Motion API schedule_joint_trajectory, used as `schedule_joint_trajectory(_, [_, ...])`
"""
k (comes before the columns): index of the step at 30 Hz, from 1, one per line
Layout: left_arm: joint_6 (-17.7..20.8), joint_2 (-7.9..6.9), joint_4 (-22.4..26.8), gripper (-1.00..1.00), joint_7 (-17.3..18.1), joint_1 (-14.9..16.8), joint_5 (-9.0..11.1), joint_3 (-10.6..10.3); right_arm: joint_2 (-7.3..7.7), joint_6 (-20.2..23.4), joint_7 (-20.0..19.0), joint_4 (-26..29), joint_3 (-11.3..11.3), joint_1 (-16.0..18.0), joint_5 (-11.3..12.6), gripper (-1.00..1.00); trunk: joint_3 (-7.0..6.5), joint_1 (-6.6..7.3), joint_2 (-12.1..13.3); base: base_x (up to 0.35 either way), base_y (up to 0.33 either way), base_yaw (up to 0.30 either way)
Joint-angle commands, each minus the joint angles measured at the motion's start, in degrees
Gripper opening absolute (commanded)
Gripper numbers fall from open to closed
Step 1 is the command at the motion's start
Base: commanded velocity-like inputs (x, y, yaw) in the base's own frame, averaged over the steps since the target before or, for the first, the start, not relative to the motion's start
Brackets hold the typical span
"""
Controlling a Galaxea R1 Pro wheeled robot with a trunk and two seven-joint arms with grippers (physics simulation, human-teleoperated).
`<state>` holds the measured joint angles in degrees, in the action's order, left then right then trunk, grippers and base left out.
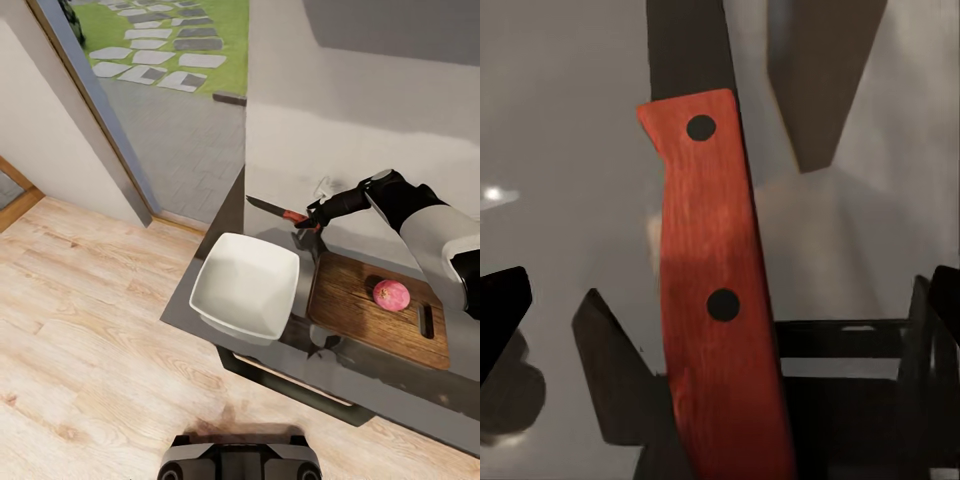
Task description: In the kitchen, take the Vidalia onion out of the sink, dice it on the chopping board with the paring knife, put the diced onion into the bowl on the countertop, then place both the paring knife and the chopping board into the sink.
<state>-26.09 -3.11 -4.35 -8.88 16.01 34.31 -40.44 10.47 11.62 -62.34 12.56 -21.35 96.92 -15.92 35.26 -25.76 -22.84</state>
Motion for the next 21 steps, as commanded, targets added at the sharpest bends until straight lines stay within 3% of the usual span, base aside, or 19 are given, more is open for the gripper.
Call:
schedule_joint_trajectory(1, [-0.2,0.03,-0.1,1.0,-0.3,0.0,-0.1,-0.3,-0.01,0.8,-0.3,0.1,0.1,0.0,-0.4,1.0,0.08,-0.03,-0.1,-0.042,0.03,0.0])
schedule_joint_trajectory(21, [-0.2,0.03,-0.1,1.0,-0.3,0.0,-0.1,-0.3,0.08,0.8,-0.1,0.0,0.2,-0.1,-0.6,1.0,0.31,-0.03,-0.1,-0.004,0.003,0.0])
